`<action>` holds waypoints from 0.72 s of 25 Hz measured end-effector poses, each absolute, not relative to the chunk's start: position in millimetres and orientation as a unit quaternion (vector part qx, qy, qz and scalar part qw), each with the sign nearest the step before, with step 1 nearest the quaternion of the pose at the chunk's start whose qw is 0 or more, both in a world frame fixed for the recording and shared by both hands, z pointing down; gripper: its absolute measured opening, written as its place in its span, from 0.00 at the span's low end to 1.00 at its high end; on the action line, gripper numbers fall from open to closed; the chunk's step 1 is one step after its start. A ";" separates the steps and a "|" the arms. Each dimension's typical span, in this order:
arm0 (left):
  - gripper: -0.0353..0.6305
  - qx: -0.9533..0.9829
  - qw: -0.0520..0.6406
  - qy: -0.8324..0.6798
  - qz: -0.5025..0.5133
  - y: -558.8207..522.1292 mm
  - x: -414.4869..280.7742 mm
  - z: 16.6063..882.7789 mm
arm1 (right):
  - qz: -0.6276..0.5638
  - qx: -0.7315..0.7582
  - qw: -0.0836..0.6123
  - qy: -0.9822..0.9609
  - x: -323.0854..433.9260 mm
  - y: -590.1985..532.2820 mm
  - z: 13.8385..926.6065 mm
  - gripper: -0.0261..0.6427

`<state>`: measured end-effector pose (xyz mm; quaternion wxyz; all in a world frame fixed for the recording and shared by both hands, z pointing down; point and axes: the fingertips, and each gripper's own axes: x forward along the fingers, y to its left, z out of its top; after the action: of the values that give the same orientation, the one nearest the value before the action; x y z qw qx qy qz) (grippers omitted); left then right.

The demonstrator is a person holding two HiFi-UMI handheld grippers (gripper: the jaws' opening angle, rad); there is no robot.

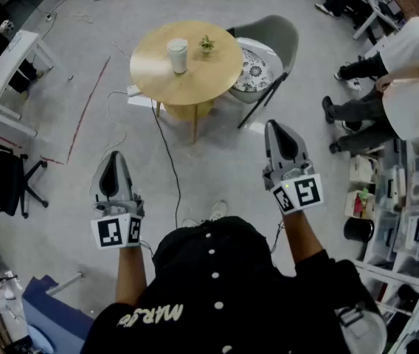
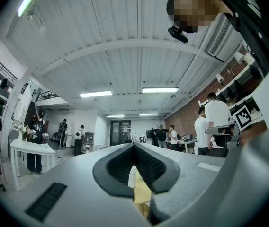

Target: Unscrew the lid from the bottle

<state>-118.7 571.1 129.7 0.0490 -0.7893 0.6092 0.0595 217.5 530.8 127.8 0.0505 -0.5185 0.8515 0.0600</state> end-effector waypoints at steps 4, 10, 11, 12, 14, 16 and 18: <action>0.05 -0.789 0.047 0.611 0.054 570.0 -118.7 130.3 | 0.058 -0.519 0.053 0.851 216.2 530.0 126.9 0.04; 0.05 -0.803 0.026 0.593 0.056 573.4 -112.8 133.4 | 0.055 -0.517 0.053 0.853 213.1 534.0 129.0 0.04; 0.05 -0.801 0.029 0.595 0.052 573.0 -112.5 133.6 | 0.054 -0.516 0.052 0.853 212.7 534.0 129.4 0.04; 0.05 -0.800 0.030 0.598 0.049 572.3 -112.4 133.9 | 0.053 -0.515 0.052 0.854 212.5 533.9 129.5 0.04; 0.05 -0.798 0.031 0.600 0.048 571.1 -112.0 134.5 | 0.051 -0.512 0.056 0.855 212.3 534.2 129.3 0.04; 0.05 -0.796 0.037 0.602 0.046 570.8 -111.0 134.9 | 0.050 -0.507 0.067 0.858 212.1 535.4 128.1 0.04; 0.05 -0.796 0.042 0.602 0.048 570.8 -110.5 134.2 | 0.047 -0.504 0.075 0.859 211.8 535.6 127.4 0.04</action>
<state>-110.5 570.8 134.2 0.0422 -0.7957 0.6024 0.0476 211.8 535.6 127.4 0.0751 -0.5039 0.8592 0.0473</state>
